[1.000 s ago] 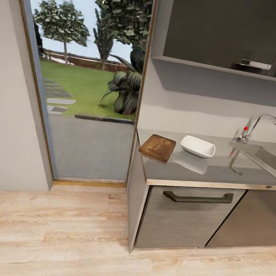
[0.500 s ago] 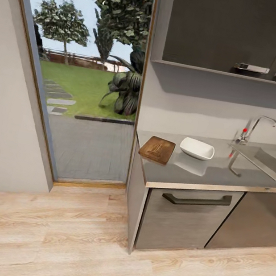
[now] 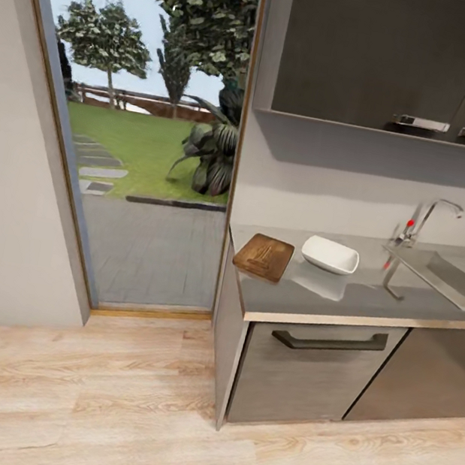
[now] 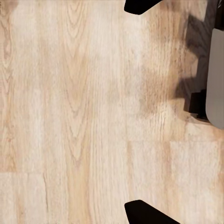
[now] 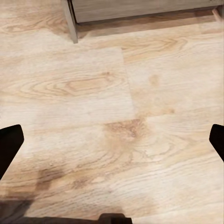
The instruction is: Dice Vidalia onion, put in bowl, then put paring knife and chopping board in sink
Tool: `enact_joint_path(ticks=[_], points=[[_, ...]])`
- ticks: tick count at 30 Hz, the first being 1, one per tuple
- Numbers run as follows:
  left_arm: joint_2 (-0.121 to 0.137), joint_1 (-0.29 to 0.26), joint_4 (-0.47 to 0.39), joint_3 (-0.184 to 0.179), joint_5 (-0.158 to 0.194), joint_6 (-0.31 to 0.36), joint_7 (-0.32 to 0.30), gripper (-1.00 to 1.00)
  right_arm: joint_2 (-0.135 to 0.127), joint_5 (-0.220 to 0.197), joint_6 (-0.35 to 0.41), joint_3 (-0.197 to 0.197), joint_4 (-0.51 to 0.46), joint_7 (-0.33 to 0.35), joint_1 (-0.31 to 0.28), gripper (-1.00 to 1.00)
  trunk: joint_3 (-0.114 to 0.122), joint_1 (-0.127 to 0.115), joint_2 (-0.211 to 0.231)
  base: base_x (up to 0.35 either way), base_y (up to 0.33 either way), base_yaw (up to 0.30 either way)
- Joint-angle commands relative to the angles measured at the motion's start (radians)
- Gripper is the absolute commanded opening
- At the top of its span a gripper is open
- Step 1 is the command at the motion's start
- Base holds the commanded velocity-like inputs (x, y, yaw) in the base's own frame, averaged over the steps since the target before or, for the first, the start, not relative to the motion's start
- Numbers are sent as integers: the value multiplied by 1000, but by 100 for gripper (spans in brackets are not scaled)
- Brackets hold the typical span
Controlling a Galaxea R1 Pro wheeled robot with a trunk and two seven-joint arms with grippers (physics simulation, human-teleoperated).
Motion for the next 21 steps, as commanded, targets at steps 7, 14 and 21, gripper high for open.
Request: enact_joint_path(ticks=[7,14,21], points=[[0,0,-1,1,3,-1,-2,100,0,0,-2,1,0,0,0,100,21,-27,49,0,0,0],[0,0,-1,0,2,-2,-2,100,1,1,-2,1,1,0,0,100,43,-54,98,0,0,0],[0,0,-1,0,3,-2,-2,100,1,1,-2,1,1,0,0,100,65,-81,147,0,0,0]])
